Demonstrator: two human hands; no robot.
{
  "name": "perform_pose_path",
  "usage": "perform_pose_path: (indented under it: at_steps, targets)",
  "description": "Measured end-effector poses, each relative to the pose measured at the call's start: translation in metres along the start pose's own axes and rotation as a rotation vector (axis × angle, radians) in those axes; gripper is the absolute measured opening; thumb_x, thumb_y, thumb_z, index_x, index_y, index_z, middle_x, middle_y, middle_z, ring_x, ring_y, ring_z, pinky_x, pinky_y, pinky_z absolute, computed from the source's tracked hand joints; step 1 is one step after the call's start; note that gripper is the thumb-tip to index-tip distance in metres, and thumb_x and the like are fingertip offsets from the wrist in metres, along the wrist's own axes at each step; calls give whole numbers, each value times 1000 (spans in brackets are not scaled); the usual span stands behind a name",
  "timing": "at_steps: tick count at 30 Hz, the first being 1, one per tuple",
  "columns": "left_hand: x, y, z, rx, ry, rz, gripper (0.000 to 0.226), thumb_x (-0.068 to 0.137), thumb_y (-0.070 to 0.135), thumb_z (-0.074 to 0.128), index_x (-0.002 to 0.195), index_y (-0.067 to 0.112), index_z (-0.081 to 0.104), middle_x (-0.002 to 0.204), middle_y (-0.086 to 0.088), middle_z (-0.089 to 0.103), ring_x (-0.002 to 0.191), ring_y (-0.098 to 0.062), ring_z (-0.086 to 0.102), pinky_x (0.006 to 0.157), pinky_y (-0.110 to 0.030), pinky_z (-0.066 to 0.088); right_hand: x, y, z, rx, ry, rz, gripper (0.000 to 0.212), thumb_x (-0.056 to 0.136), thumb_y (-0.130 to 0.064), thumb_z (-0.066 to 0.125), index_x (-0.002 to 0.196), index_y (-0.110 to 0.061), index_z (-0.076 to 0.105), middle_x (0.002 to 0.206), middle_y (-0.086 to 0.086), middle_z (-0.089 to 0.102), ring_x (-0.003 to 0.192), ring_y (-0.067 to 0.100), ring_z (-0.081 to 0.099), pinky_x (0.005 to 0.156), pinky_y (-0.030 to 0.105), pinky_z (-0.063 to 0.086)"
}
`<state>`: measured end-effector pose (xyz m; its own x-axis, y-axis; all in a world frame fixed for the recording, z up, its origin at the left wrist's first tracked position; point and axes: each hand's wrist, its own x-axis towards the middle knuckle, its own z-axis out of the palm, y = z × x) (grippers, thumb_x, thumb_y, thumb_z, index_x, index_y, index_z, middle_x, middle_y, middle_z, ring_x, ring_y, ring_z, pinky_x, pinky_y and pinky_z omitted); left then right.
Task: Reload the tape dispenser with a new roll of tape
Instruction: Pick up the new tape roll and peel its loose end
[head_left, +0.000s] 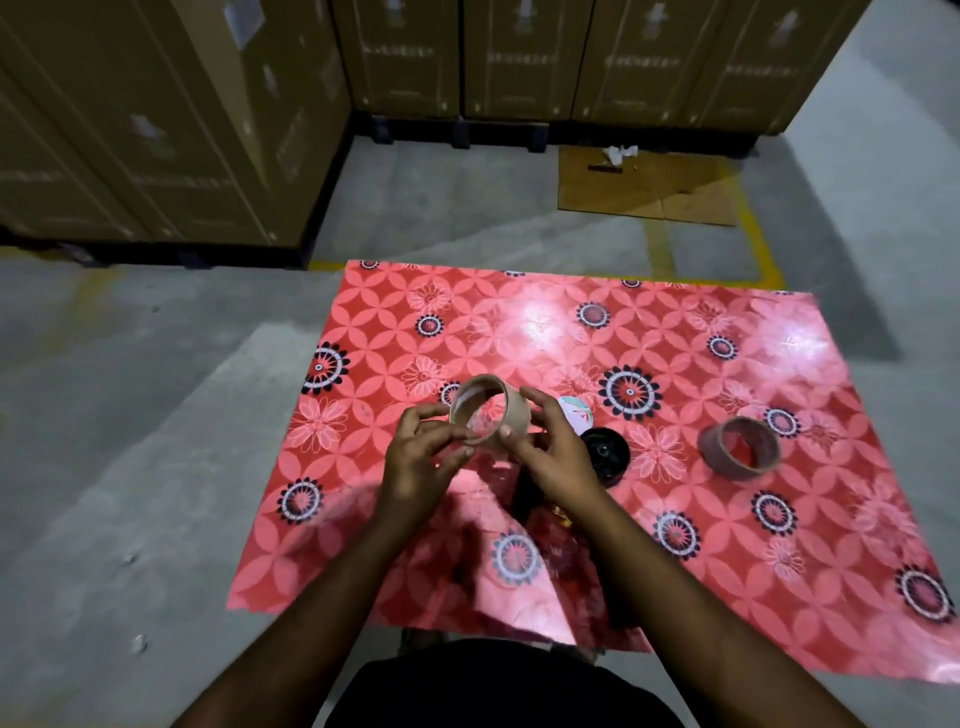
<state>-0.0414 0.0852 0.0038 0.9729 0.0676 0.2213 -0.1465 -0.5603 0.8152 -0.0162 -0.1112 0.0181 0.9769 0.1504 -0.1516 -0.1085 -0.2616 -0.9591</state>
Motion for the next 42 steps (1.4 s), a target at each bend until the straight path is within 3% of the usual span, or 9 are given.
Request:
perform_pose_path:
  at_steps: [4,8,12,14,18,22,28,36,42]
  targets:
    - [-5,15,15,-89,67,34,26,76,9,84,98,22,80,121,-3,55,102,-17,62,87,-24,51,-5,-9,-19,184,-26,55,52,88,-41,74,135,-40,53,121,8,68,104,25,71,85,41,61]
    - [-5,27,22,-92,88,63,27,76,10,85,100,20,80,119,0,58,103,-12,63,86,-18,50,-10,-12,-34,316,48,79,45,88,-24,76,130,-30,60,111,13,69,98,29,73,78,38,63]
    - [-2,52,34,-110,11,-105,35,75,34,75,109,26,75,113,5,57,107,-3,57,82,-20,52,-17,-8,-46,65,179,1,72,61,-54,87,125,-40,58,102,-5,72,89,12,73,78,39,61]
    - [0,67,43,-297,-79,-240,44,74,44,69,114,25,71,112,5,64,105,-10,62,84,-24,53,-22,-8,-46,-31,199,-60,73,63,-49,88,127,-35,57,95,-8,72,85,4,71,73,30,58]
    - [6,81,58,-755,-109,-425,46,81,12,72,123,2,58,106,-13,72,98,-25,70,88,-38,56,-26,-12,-44,-42,157,-74,56,79,-23,84,127,-29,58,93,-8,71,83,2,68,73,23,57]
    - [6,87,59,-792,-112,-433,32,90,-10,61,120,2,60,100,-12,72,91,-22,69,80,-33,56,-23,-7,-50,28,110,-49,35,78,-24,83,110,-19,71,93,0,76,86,18,73,80,50,60]
    - [9,95,62,-879,-49,-463,20,96,6,60,114,-1,63,105,-25,70,93,-34,69,83,-44,56,-25,-15,-48,1,118,-111,15,87,-20,77,101,-23,75,83,-8,75,79,7,71,69,27,56]
    - [22,103,62,-818,25,-493,32,100,32,57,105,2,68,93,-20,69,83,-29,66,70,-39,54,-17,-23,-53,-154,42,-212,28,86,-36,69,107,-18,68,87,-10,69,82,10,67,68,38,57]
    - [18,102,53,-804,-215,-375,30,96,-3,56,125,5,61,114,-9,72,106,-21,69,90,-30,56,-7,-25,-55,-186,182,-167,25,99,-33,59,84,-13,56,68,-7,55,59,3,47,51,20,37]
